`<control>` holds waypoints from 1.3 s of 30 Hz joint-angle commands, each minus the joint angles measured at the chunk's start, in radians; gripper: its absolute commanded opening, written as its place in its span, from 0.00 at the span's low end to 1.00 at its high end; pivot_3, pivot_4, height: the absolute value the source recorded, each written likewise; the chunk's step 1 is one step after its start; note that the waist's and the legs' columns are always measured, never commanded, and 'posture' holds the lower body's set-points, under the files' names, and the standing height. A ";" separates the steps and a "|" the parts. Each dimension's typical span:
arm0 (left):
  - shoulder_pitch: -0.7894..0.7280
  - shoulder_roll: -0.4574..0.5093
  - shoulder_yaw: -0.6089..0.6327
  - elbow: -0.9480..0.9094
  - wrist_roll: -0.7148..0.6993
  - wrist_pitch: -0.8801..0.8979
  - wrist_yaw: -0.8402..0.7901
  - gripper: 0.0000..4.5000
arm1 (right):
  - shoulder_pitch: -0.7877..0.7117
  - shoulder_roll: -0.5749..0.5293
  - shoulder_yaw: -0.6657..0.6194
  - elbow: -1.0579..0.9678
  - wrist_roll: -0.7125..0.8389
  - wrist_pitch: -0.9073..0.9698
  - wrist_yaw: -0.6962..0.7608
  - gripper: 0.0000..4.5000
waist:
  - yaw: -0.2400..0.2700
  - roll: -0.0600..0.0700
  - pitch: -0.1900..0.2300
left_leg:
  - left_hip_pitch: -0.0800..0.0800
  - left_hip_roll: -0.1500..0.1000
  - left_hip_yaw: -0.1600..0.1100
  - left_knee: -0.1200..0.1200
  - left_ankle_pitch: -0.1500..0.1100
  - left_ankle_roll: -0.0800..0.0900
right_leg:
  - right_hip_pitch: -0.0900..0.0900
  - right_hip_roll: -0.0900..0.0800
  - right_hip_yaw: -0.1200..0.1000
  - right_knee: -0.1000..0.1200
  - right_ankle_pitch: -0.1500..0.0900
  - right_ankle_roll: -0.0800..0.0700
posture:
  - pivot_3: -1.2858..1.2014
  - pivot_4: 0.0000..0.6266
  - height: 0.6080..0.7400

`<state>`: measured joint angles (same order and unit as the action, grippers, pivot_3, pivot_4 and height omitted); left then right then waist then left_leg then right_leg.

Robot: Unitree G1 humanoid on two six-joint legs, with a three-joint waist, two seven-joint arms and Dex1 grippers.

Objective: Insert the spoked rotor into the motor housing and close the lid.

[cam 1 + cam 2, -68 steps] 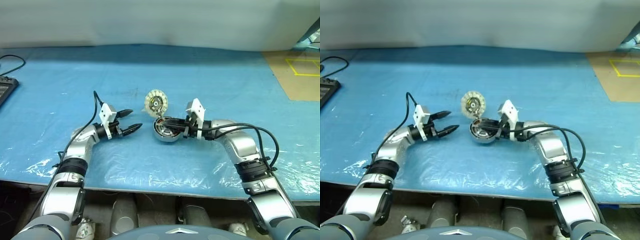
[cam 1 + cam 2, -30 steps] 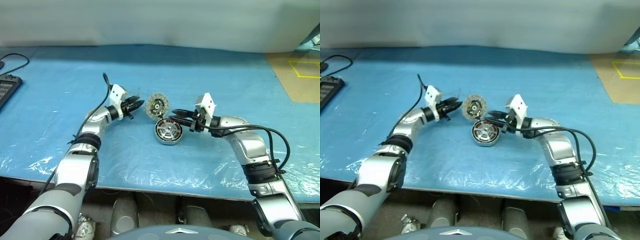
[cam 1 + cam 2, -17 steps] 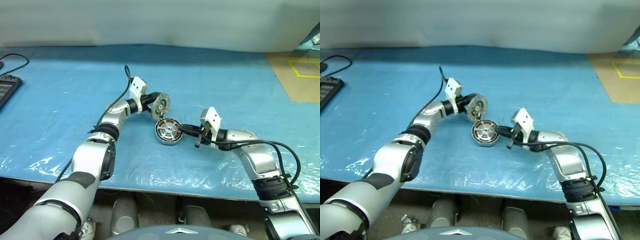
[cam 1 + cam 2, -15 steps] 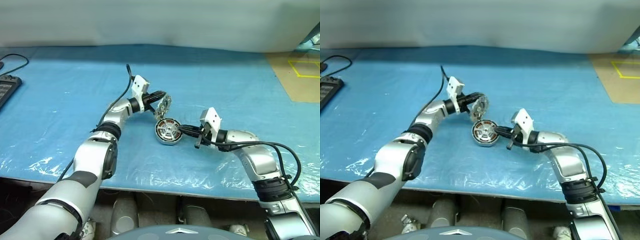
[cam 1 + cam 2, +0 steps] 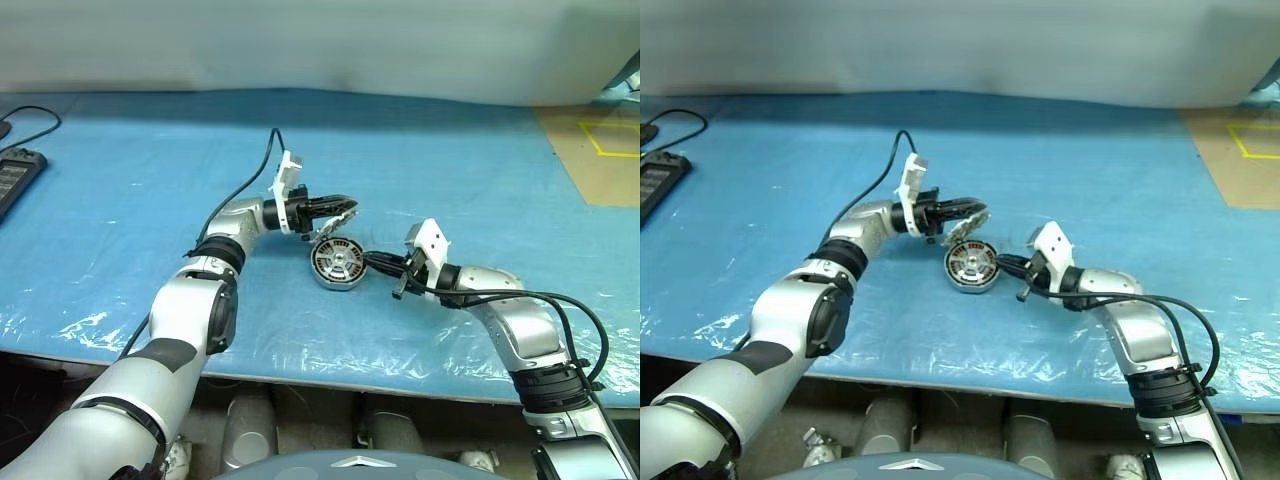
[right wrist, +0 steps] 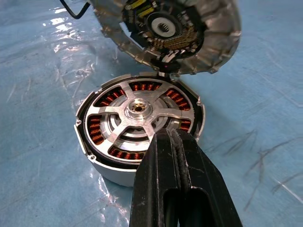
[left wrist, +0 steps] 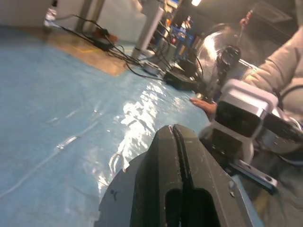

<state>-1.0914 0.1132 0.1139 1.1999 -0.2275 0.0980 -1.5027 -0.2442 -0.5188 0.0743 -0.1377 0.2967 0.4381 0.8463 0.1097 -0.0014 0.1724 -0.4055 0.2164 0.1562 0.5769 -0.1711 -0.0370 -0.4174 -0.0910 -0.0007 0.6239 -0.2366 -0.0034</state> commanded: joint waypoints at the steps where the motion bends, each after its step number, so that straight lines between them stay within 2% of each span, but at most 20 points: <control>1: 0.031 0.012 -0.058 -0.028 0.049 0.009 -0.028 0.01 | 0.000 -0.014 -0.050 -0.038 0.018 -0.012 -0.016 0.00 | -0.001 0.000 0.000 | 0.000 0.000 0.000 0.000 0.000 0.000 | 0.000 0.000 0.000 0.000 0.000 0.000 | 0.52 0.24 1.00; 10: 0.148 0.033 -0.170 -0.096 0.125 -0.036 -0.083 0.01 | -0.019 -0.036 -0.097 -0.009 -0.009 -0.030 -0.063 0.00 | -0.001 0.000 0.000 | 0.001 0.000 0.000 0.000 0.000 0.000 | 0.001 0.000 0.000 0.000 0.000 0.000 | 0.52 0.24 1.00; 15: 0.187 0.053 -0.183 -0.130 0.124 -0.058 -0.063 0.01 | -0.043 -0.018 -0.080 -0.003 0.005 -0.036 -0.062 0.00 | -0.006 0.000 0.000 | 0.007 0.001 0.000 -0.001 -0.001 -0.001 | 0.007 0.000 0.000 -0.002 0.000 0.000 | 0.52 0.24 1.00; 18: 0.190 0.065 -0.137 -0.156 0.078 -0.057 -0.037 0.01 | -0.061 0.006 -0.041 0.006 0.006 -0.032 -0.046 0.00 | -0.009 0.000 0.000 | 0.012 0.001 0.000 -0.003 -0.002 -0.002 | 0.012 0.000 0.000 -0.004 0.000 -0.001 | 0.52 0.24 1.00; 22: 0.157 0.091 -0.017 -0.259 -0.062 0.055 -0.010 0.01 | -0.103 0.041 -0.017 0.019 0.012 -0.036 -0.030 0.00 | -0.011 0.001 0.000 | 0.011 0.001 0.000 -0.003 -0.002 -0.002 | 0.011 0.000 0.000 -0.004 0.000 -0.001 | 0.52 0.24 1.00; 29: 0.289 0.188 -0.018 -0.584 -0.147 0.175 -0.031 0.01 | -0.137 0.089 0.032 0.049 0.010 -0.036 -0.003 0.00 | -0.012 0.001 0.000 | 0.009 0.001 0.000 -0.007 0.000 0.000 | 0.010 0.000 -0.001 -0.007 -0.001 -0.001 | 0.52 0.24 1.00; 34: 0.445 0.278 -0.081 -0.729 -0.122 0.151 -0.059 0.00 | -0.127 0.096 0.066 0.057 0.006 -0.034 0.028 0.34 | -0.014 0.001 0.000 | 0.007 0.003 0.001 -0.010 0.000 0.000 | 0.008 0.002 -0.003 -0.010 -0.001 -0.002 | 0.52 0.24 1.00; 39: 0.527 0.318 -0.119 -0.740 -0.104 0.046 -0.071 0.00 | -0.128 0.097 0.091 0.055 -0.016 -0.053 0.029 0.73 | -0.011 0.001 0.000 | 0.004 0.003 0.001 -0.008 -0.001 -0.002 | 0.006 0.001 -0.005 -0.009 -0.001 -0.002 | 0.52 0.24 1.00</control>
<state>-0.5656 0.4182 0.0044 0.4953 -0.3328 0.1864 -1.5618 -0.3701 -0.4234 0.1679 -0.0590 0.2816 0.4094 0.8712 0.0987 -0.0007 0.1729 -0.4015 0.2192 0.1568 0.5695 -0.1726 -0.0394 -0.4109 -0.0900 -0.0052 0.6148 -0.2378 -0.0054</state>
